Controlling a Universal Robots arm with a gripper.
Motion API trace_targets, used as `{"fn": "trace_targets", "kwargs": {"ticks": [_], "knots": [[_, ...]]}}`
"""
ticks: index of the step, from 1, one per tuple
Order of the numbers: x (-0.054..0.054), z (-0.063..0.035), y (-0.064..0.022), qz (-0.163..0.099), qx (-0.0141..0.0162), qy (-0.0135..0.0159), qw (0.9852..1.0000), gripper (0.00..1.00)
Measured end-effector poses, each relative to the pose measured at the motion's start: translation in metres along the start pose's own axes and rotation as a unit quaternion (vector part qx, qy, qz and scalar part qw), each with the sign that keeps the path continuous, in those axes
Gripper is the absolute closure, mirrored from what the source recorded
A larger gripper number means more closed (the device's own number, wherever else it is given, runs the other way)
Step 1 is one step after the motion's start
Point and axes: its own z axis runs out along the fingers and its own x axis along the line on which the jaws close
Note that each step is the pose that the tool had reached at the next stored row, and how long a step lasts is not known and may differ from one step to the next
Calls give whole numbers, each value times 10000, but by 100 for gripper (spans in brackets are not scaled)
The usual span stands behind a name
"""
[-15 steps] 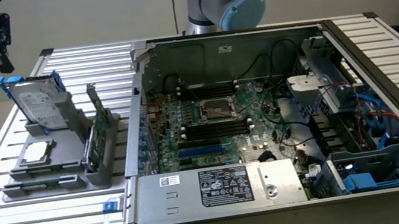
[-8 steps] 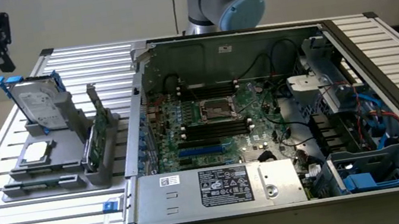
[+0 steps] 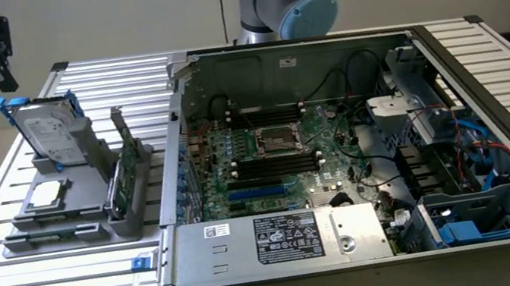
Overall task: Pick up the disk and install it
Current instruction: 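Pick up the disk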
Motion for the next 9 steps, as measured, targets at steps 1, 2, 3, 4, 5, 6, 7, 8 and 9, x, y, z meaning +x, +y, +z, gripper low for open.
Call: {"fn": "trace_targets", "kwargs": {"ticks": [1, 2, 3, 4, 5, 6, 7, 8, 9], "knots": [[0, 0, 0, 0, 3, 1, 10000, 89], [-1, 1, 0, 1, 7, 2, 10000, 89], [-1, 3, 1, 1, 13, 1, 10000, 89], [-1, 4, 1, 1, 17, 1, 10000, 89], [-1, 6, 1, 1, 21, 1, 10000, 88], [-1, 9, 1, 0, 25, 1, 10000, 88], [-1, 14, 1, 0, 31, 0, 10000, 82], [-1, 22, 0, -1, 37, 0, 10000, 76], [-1, 29, 0, -2, 41, 0, 10000, 70]]}}
